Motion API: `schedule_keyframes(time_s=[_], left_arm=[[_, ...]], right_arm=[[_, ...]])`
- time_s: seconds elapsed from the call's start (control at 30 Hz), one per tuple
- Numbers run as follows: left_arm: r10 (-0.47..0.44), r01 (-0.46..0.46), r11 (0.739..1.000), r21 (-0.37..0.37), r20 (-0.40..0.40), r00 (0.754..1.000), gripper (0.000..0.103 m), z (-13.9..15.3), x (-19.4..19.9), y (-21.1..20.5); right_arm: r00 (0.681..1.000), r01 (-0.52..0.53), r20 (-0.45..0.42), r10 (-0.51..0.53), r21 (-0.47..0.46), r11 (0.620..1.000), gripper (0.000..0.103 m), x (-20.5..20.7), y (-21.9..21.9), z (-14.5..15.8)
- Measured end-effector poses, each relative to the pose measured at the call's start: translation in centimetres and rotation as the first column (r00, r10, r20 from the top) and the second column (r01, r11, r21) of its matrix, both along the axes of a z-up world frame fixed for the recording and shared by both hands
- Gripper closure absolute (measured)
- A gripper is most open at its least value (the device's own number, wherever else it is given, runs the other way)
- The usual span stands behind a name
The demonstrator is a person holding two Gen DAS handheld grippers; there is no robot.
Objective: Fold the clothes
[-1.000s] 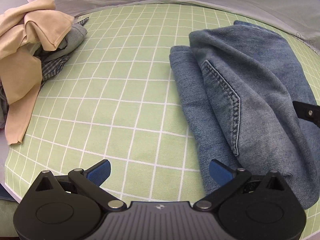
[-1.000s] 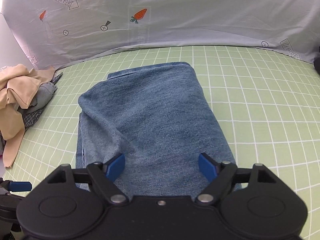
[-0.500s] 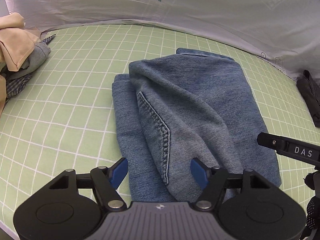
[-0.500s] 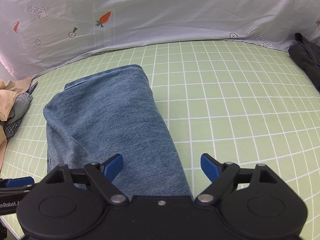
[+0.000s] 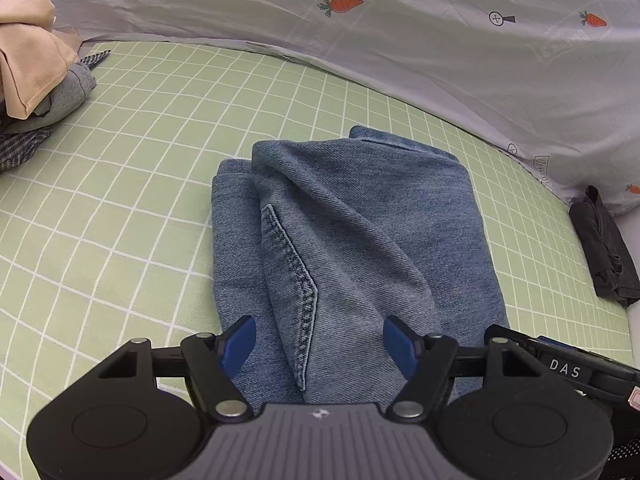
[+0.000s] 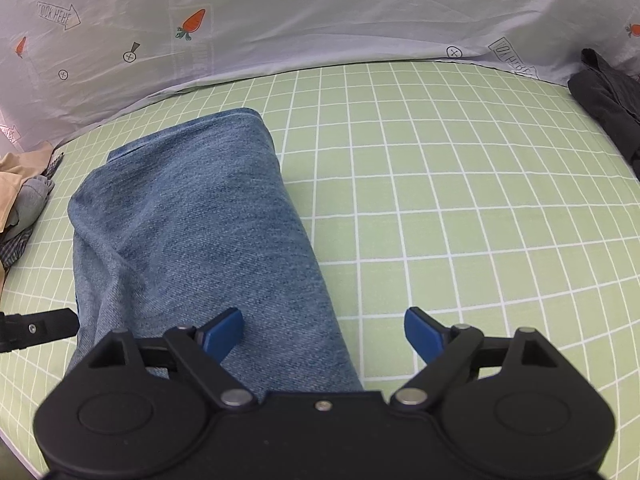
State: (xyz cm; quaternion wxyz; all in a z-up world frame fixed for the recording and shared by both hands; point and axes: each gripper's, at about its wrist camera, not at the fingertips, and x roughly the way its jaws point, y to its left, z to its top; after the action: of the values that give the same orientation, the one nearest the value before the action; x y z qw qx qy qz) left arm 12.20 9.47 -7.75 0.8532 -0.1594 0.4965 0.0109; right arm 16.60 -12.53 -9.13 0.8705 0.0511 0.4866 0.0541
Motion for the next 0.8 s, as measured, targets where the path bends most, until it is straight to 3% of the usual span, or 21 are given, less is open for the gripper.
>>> schedule_keyframes(time_s=[0.23,0.27,0.3,0.4,0.57,0.7,0.73,0.8], left_arm=[[-0.027,0.026,0.999,-0.044,-0.02,0.999,0.034,-2.1,1.2,-1.3],[-0.02,0.02,0.999,-0.042,-0.001,1.0,0.047,-1.5,0.9,-1.2],[-0.013,0.014,0.999,-0.041,0.018,1.0,0.069,-0.9,0.6,-1.1],[0.009,-0.006,0.999,-0.039,0.076,0.997,0.086,0.8,-0.4,-0.9],[0.046,-0.04,0.999,-0.035,0.168,0.985,0.09,3.6,-1.9,-0.5],[0.136,-0.145,0.988,0.053,0.147,0.98,0.088,2.9,-2.8,2.0],[0.162,-0.172,0.981,0.09,0.106,0.981,0.086,1.6,-2.8,2.6],[0.172,-0.175,0.981,0.077,0.043,0.984,0.075,-0.3,-3.0,4.0]], right_arm=[[1.0,-0.013,-0.005,0.013,-0.015,1.0,0.011,0.7,0.7,-0.3],[1.0,-0.016,-0.005,0.016,-0.019,1.0,0.011,0.7,0.7,-0.4],[1.0,-0.018,-0.004,0.018,-0.023,1.0,0.01,0.8,0.8,-0.4],[1.0,-0.027,-0.007,0.027,-0.022,0.999,0.01,0.9,0.8,-0.3],[0.997,-0.073,0.029,0.074,-0.023,0.997,0.01,0.7,1.7,1.8],[0.987,-0.159,0.034,0.16,-0.034,0.987,0.009,1.0,3.6,2.7],[0.983,-0.182,0.022,0.183,-0.034,0.983,0.009,1.3,4.2,2.5],[0.974,-0.226,-0.007,0.225,-0.034,0.974,0.009,1.9,5.5,2.1]])
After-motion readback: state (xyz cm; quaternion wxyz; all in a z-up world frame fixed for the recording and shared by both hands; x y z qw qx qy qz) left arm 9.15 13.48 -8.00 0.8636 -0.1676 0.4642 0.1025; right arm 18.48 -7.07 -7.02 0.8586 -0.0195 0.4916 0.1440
